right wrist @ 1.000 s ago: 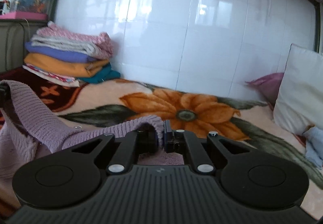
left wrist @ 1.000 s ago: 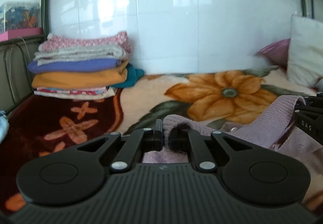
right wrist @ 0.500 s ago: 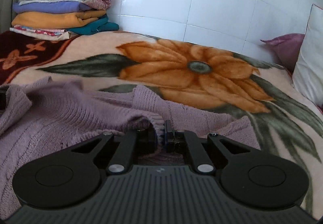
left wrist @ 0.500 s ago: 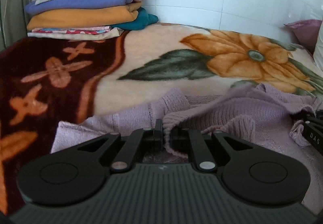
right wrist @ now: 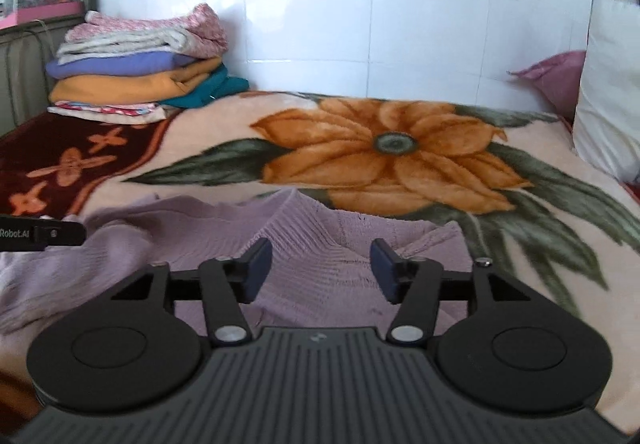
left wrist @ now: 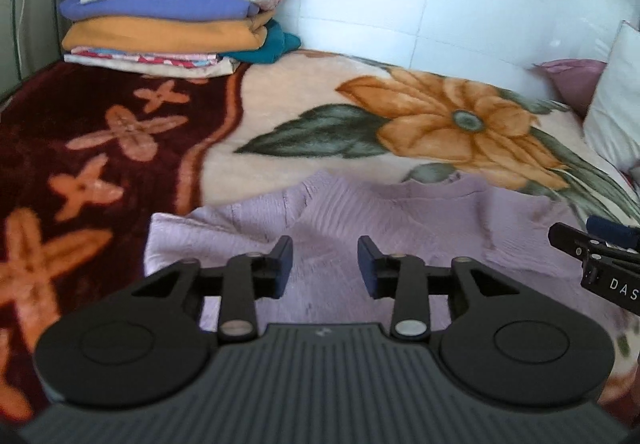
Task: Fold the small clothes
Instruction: 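Open both grippers and release the folded hem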
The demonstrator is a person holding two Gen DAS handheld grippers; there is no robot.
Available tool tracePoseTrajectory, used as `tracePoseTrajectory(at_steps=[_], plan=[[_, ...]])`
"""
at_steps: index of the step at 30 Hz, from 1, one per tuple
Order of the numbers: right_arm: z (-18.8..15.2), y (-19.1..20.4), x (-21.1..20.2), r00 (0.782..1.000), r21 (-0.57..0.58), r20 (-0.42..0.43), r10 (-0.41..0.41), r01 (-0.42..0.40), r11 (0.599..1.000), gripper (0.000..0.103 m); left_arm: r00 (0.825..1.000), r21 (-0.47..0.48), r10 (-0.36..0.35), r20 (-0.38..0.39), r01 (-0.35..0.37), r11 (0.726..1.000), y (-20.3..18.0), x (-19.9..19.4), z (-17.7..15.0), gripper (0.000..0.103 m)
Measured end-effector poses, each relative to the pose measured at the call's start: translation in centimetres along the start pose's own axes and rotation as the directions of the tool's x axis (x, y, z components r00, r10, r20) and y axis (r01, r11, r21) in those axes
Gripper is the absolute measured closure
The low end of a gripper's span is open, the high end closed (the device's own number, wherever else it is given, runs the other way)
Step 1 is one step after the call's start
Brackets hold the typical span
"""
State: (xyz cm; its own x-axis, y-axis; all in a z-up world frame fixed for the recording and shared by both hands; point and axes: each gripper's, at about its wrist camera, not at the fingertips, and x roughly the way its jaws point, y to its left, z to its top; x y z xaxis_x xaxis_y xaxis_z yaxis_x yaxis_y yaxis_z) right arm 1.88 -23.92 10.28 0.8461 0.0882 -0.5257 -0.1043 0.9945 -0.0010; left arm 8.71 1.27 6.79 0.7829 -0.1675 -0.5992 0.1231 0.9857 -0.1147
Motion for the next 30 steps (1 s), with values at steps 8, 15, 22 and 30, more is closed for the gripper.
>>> tracePoseTrajectory(at_steps=[8,15,22,30], plan=[[-0.1,0.5,-7.1,0.999,-0.052,0.043,-0.008,0.011,0.999,0.030,1.000,0.048,-0.029,0.006,0.029,0.998,-0.5,-6.2,-1.0,0.064],[-0.1,-0.7,-11.1,0.999,-0.002,0.038,0.018,-0.018,1.000,0.027,0.999,0.055,-0.033,0.010,0.032,0.998,0.1,-9.3,-2.2,0.052],[-1.4,-2.1,-10.5,0.999,-0.048,0.018,0.047,-0.046,0.998,0.025,1.000,0.086,-0.018,-0.009,0.018,0.996,-0.3,-8.2,-2.1,0.051],[-1.8,-1.0,-3.9,0.994,-0.126,-0.021,0.103,-0.105,0.987,0.025,0.997,0.170,-0.059,-0.050,0.066,0.983,-0.9,-3.1,-2.1,0.051]])
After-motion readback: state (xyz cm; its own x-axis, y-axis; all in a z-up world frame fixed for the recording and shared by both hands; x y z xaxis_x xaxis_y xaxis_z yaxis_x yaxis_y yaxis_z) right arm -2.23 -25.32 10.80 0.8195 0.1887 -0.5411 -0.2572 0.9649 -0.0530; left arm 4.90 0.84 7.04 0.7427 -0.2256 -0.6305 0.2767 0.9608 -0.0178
